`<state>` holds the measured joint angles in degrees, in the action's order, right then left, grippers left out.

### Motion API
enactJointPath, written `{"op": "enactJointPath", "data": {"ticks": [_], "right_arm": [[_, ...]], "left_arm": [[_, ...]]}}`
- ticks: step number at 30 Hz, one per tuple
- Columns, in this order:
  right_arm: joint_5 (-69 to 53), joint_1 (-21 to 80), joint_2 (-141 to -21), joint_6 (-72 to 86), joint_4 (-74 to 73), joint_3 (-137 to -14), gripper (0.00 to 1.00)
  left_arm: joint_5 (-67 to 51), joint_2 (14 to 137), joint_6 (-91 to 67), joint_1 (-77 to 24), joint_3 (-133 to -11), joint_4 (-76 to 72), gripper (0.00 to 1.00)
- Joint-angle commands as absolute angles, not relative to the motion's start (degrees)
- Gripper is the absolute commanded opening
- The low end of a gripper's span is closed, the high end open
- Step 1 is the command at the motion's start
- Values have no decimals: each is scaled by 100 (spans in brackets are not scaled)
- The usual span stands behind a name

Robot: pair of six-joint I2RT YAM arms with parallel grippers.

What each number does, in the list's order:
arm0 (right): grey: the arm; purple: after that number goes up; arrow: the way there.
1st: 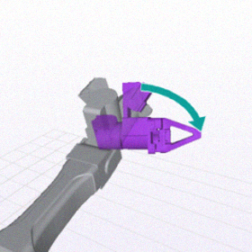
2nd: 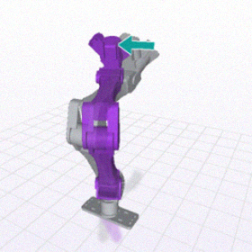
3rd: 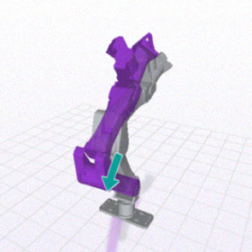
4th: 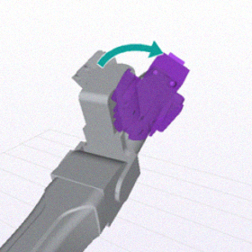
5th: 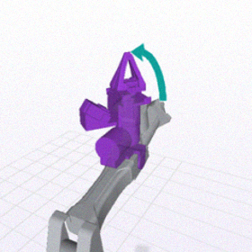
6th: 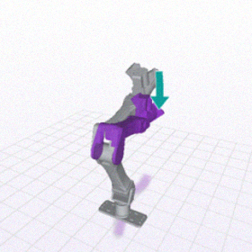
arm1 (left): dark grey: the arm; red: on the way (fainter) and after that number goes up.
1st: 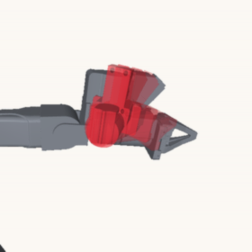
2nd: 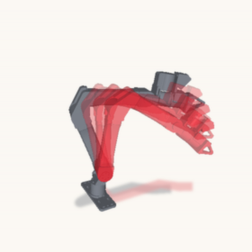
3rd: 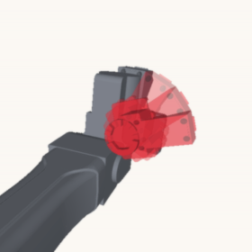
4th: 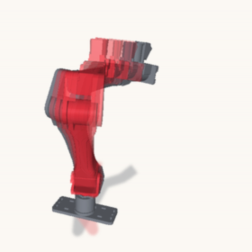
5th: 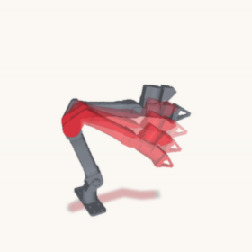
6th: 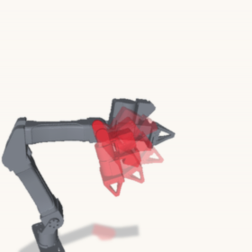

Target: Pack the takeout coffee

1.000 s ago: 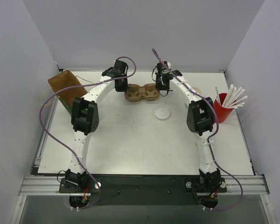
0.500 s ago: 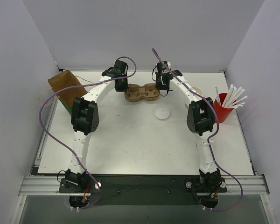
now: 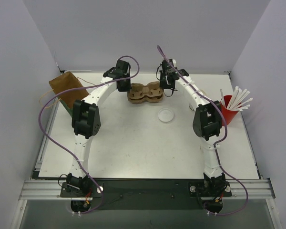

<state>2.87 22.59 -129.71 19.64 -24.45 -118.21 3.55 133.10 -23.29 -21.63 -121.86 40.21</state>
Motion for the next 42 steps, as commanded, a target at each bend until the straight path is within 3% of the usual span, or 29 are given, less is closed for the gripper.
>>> {"op": "enactJointPath", "data": {"ticks": [1, 15, 22, 26, 27, 32, 36, 40, 42], "right_arm": [[501, 2320, -12384, 1942, -2435, -11988, 0], [703, 2443, -11163, 2338, -2452, -10427, 0], [624, 2672, -9977, 2864, -2496, -8653, 0], [571, 2943, -9064, 3260, -2382, -7379, 0], [571, 2988, -8931, 3400, -2364, -7157, 1], [650, 3243, -8069, 3647, -2232, -5856, 27], [834, 3270, -7665, 3709, -2469, -5625, 44], [879, 3444, -7287, 3875, -2768, -5730, 51], [844, 3585, -7225, 4007, -2795, -5739, 53]], "left_arm": [[220, 12718, -2267, -2145, -12357, 3788, 0], [158, 11762, -2425, -2425, -11445, 3858, 0], [194, 10522, -2680, -2785, -9653, 3560, 0], [255, 9583, -2970, -3163, -8021, 3139, 0], [307, 9441, -3119, -3242, -7746, 3016, 0], [439, 8624, -3629, -3760, -6174, 2427, 0], [729, 8438, -4295, -4367, -5557, 2084, 0], [1282, 8201, -4894, -4868, -5265, 2013, 0], [1397, 8034, -5123, -5035, -5203, 1934, 6]]}}
